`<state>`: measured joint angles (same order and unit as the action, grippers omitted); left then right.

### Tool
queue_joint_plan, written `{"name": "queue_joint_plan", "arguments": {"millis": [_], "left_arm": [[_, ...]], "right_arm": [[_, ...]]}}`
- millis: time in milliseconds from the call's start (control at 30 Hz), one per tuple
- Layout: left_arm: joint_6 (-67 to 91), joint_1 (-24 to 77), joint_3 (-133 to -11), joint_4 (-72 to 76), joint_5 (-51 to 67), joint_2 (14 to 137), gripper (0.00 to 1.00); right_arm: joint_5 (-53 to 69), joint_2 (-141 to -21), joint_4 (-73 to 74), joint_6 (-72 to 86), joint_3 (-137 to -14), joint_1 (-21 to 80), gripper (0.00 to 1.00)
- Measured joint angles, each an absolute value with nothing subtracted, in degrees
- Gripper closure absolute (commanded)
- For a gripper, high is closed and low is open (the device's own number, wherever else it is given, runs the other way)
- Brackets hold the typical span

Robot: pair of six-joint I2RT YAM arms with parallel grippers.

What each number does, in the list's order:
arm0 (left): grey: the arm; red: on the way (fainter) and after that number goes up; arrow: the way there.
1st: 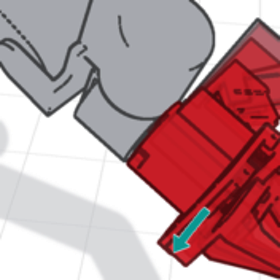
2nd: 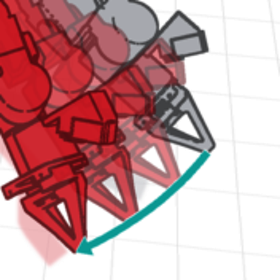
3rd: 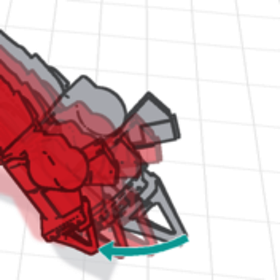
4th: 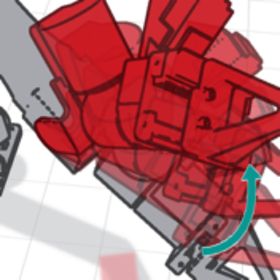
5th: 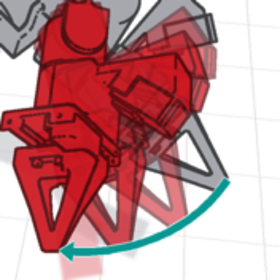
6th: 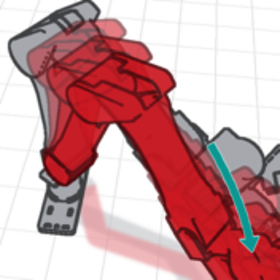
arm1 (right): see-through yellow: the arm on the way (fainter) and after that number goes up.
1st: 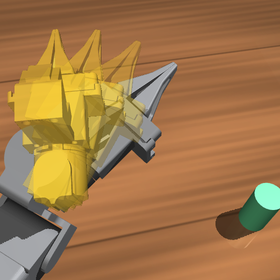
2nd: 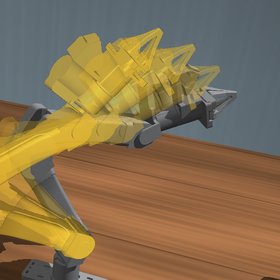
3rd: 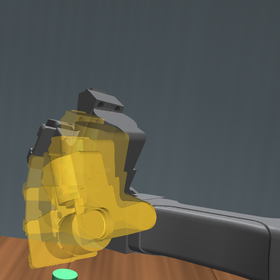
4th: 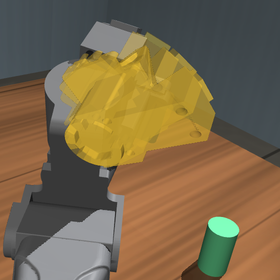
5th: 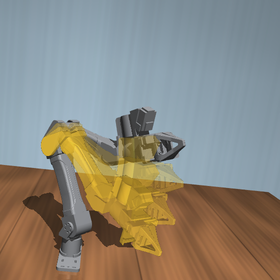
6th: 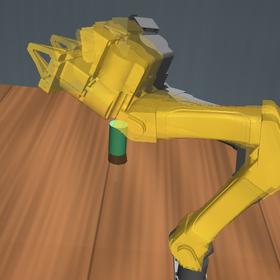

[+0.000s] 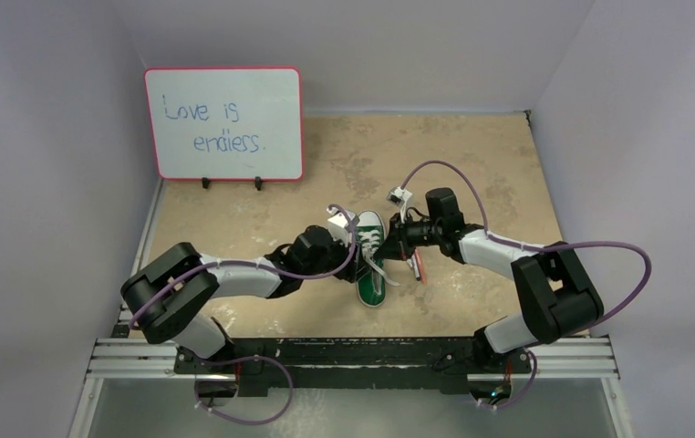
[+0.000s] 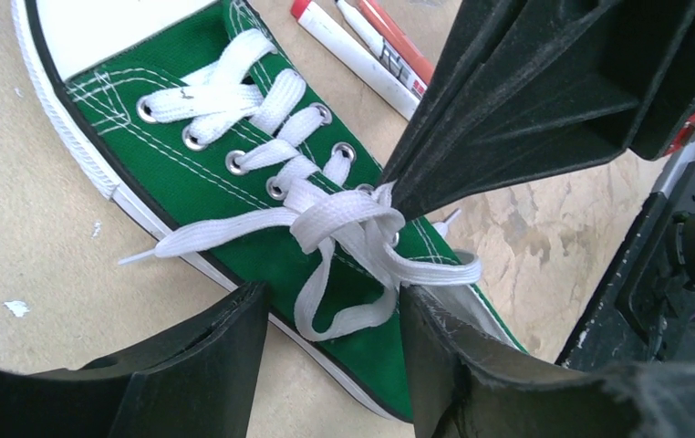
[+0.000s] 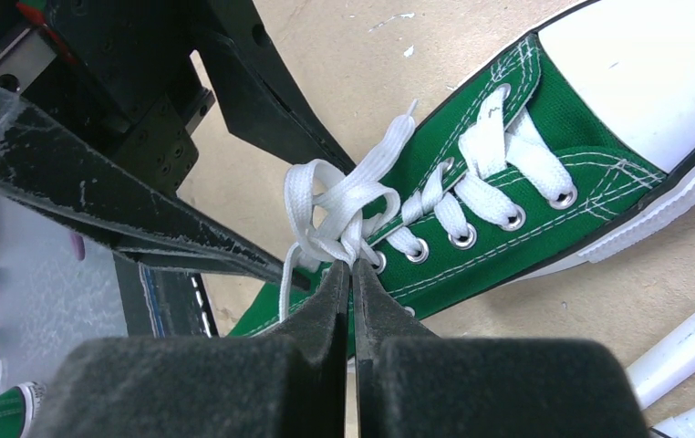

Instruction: Tie the shoes

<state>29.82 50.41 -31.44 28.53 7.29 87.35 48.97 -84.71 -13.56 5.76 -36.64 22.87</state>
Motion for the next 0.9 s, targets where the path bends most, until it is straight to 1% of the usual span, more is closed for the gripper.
{"name": "queue_joint_plan", "arguments": {"millis": [100,300,433,567,667,900], "left_arm": [[28.69,50.54,-32.16,27.2,5.8,87.42,0.6],[27.16,50.65,-32.51,25.58,4.49,87.44,0.82],[27.14,50.65,-32.47,25.52,4.49,87.44,0.88],[27.33,50.65,-32.29,25.67,5.02,87.44,0.98],[27.4,50.65,-32.25,25.87,5.67,87.44,1.0],[28.18,50.65,-32.25,26.7,7.38,88.58,1.0]], "right_arm": [[48.95,-84.71,-13.52,5.76,-36.64,22.87,1.0],[47.07,-84.55,-10.87,5.76,-37.47,22.87,1.0],[44.1,-82.56,-6.98,5.61,-39.33,22.87,1.0],[42.13,-80.68,-4.43,5.34,-40.97,22.87,1.0],[39.94,-80.6,-2.63,5.3,-41.8,22.87,1.0],[32.08,-80.66,2.5,6.74,-43.48,22.85,1.0]]}}
